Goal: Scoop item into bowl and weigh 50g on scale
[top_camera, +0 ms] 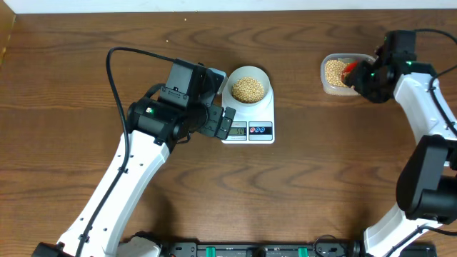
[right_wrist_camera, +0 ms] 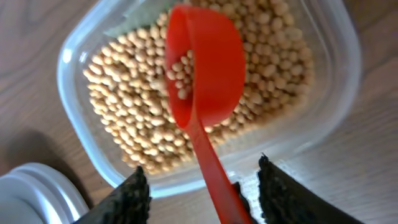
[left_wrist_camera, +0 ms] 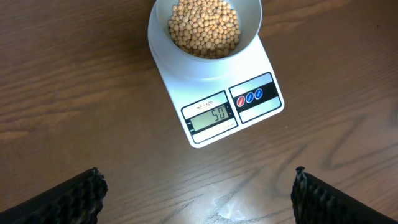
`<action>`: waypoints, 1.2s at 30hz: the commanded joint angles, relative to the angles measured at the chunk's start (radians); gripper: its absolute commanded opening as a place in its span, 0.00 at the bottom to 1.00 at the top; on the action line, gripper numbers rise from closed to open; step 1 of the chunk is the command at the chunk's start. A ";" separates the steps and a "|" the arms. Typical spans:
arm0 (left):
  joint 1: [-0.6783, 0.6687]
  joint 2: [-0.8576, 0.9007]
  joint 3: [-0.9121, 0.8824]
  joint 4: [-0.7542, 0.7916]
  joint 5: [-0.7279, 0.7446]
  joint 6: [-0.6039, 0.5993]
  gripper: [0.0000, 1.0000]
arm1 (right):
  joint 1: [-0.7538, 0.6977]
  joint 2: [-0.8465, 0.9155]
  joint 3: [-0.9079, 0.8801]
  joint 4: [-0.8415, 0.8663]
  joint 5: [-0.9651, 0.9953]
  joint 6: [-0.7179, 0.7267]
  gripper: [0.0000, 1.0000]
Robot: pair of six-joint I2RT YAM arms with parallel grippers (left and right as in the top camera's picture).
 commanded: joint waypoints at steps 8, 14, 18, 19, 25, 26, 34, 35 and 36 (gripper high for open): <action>0.002 -0.005 0.007 -0.003 0.008 -0.008 0.97 | -0.019 -0.054 -0.001 -0.020 -0.162 -0.176 0.96; 0.002 -0.005 0.007 -0.003 0.008 -0.008 0.97 | -0.027 -0.168 -0.001 -0.048 -0.129 -0.217 0.99; 0.002 -0.005 0.007 -0.003 0.009 -0.008 0.97 | -0.031 -0.266 -0.001 -0.098 -0.085 -0.281 0.99; 0.002 -0.005 0.007 -0.003 0.009 -0.008 0.97 | -0.031 -0.286 -0.001 -0.110 -0.077 -0.290 0.99; 0.002 -0.005 0.007 -0.003 0.008 -0.008 0.97 | -0.029 -0.426 -0.001 -0.204 -0.043 -0.352 0.99; 0.002 -0.005 0.007 -0.003 0.009 -0.008 0.97 | -0.028 -0.448 -0.001 -0.224 -0.052 -0.361 0.99; 0.002 -0.005 0.007 -0.003 0.008 -0.008 0.97 | -0.005 -0.634 -0.001 -0.404 -0.163 -0.359 0.99; 0.002 -0.005 0.007 -0.003 0.008 -0.008 0.97 | -0.003 -0.655 -0.001 -0.418 -0.187 -0.340 0.99; 0.002 -0.005 0.007 -0.003 0.008 -0.008 0.97 | -0.003 -0.674 -0.001 -0.430 -0.208 -0.324 0.99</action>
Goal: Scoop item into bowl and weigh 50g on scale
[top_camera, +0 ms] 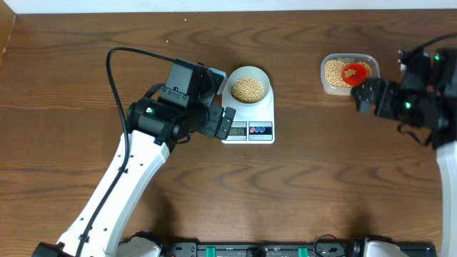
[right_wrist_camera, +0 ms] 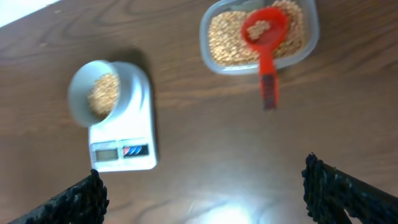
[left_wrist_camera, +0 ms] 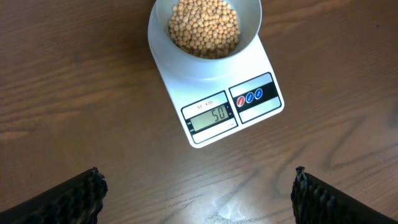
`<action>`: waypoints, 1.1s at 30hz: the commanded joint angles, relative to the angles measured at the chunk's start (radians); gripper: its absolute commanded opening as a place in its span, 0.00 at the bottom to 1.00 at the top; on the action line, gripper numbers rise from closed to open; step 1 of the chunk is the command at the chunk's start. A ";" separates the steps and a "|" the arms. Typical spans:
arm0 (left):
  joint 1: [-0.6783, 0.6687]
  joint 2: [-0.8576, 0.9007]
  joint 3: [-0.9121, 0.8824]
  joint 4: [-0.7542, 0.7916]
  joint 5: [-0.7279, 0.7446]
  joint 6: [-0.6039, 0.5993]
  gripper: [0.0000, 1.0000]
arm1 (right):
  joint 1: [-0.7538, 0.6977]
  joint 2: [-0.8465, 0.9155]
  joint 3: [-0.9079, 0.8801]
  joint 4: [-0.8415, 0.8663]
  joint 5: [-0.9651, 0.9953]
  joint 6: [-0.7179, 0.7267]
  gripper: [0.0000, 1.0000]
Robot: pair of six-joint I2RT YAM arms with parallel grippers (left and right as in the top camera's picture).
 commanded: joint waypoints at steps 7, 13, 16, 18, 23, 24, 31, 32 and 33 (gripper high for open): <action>0.002 -0.005 0.007 -0.003 0.008 -0.008 0.97 | 0.007 -0.155 0.001 -0.202 -0.059 0.018 0.99; 0.002 -0.005 0.007 -0.003 0.008 -0.008 0.97 | 0.007 -0.222 0.000 -0.289 0.049 0.019 0.99; 0.002 -0.005 0.007 -0.003 0.009 -0.008 0.97 | 0.007 -0.251 -0.002 -0.267 0.117 0.019 0.99; 0.002 -0.005 0.007 -0.003 0.008 -0.008 0.97 | 0.006 -0.269 -0.018 -0.225 0.176 0.018 0.99; 0.002 -0.005 0.007 -0.003 0.008 -0.008 0.97 | 0.003 -0.389 -0.163 -0.009 0.262 0.016 0.99; 0.002 -0.005 0.007 -0.003 0.009 -0.008 0.97 | 0.003 -0.423 -0.214 0.048 0.262 0.012 0.99; 0.002 -0.005 0.007 -0.003 0.008 -0.008 0.97 | 0.003 -0.677 -0.625 0.407 0.262 0.010 0.99; 0.002 -0.005 0.007 -0.003 0.008 -0.008 0.97 | 0.003 -0.714 -0.678 0.450 0.262 0.011 0.99; 0.002 -0.005 0.007 -0.003 0.008 -0.008 0.97 | 0.004 -0.745 -0.720 0.484 0.262 0.011 0.99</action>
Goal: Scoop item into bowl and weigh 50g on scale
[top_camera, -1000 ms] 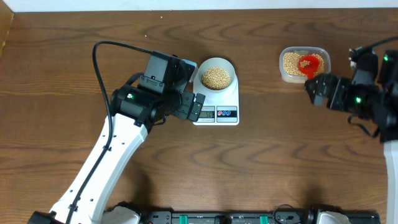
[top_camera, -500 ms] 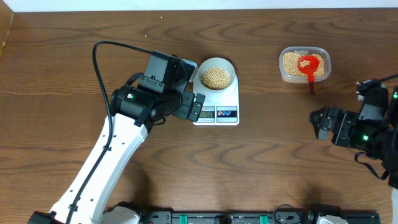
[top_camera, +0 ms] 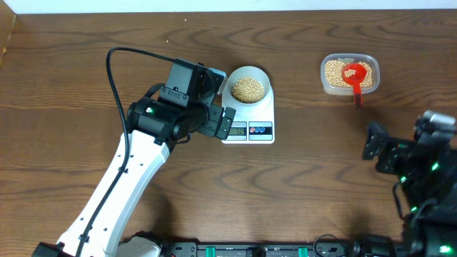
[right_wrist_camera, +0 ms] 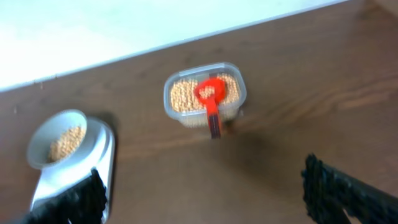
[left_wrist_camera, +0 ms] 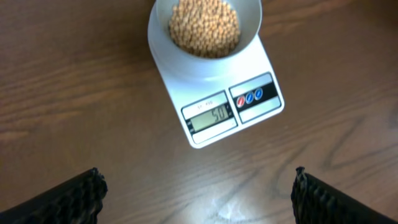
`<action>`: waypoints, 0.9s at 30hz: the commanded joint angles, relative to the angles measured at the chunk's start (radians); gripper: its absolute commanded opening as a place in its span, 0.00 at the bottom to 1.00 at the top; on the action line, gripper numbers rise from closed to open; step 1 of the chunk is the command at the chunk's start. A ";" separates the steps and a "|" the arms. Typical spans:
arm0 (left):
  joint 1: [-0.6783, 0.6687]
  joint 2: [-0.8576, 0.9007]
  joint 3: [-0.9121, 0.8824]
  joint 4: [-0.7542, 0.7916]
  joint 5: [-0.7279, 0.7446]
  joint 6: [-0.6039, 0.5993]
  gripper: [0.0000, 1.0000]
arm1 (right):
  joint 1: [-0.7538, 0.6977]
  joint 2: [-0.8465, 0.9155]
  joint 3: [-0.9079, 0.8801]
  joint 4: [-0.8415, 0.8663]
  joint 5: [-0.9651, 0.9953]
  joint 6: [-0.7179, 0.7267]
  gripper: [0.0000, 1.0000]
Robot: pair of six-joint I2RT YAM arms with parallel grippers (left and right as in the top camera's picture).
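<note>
A white bowl of soybeans sits on the white digital scale, whose display reads 50 in the left wrist view. The clear tub of soybeans stands at the back right with the red scoop resting in it, its handle over the near rim. My left gripper hovers open just left of the scale, empty. My right gripper is open and empty, well in front of the tub near the table's right front.
The dark wooden table carries only the scale and tub. The left arm's black cable loops over the table behind the left arm. A white wall edge runs behind the tub.
My right gripper has moved back from just in front of the tub toward the table's right front. The scoop still lies in the tub. The left arm and scale reading are unchanged.
My right gripper first held the red scoop over the tub with a few beans in it. Then the scoop lay in the tub and the gripper was open beside it. Now the right arm is far back. The scale read 50 throughout.
</note>
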 commanded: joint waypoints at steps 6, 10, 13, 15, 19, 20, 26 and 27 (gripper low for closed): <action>0.002 -0.005 0.007 -0.003 0.009 -0.008 0.97 | 0.005 -0.272 -0.370 0.277 0.018 0.000 0.99; 0.002 -0.005 0.007 -0.003 0.009 -0.008 0.97 | 0.005 -0.348 -0.499 0.417 0.018 0.000 0.99; 0.002 -0.005 0.007 -0.003 0.009 -0.008 0.97 | 0.006 -0.387 -0.587 0.515 0.018 0.000 0.99; 0.002 -0.005 0.007 -0.003 0.009 -0.008 0.97 | 0.012 -0.417 -0.638 0.570 0.014 0.000 0.99; 0.002 -0.005 0.007 -0.003 0.009 -0.008 0.97 | 0.034 -0.476 -0.706 0.606 0.019 0.000 0.99; 0.002 -0.005 0.007 -0.003 0.009 -0.008 0.97 | 0.033 -0.489 -0.719 0.606 0.019 0.000 0.99; 0.002 -0.005 0.007 -0.003 0.009 -0.008 0.97 | 0.033 -0.563 -0.779 0.586 0.027 0.000 0.99; 0.002 -0.005 0.007 -0.003 0.009 -0.008 0.97 | 0.033 -0.576 -0.779 0.586 0.027 -0.001 0.99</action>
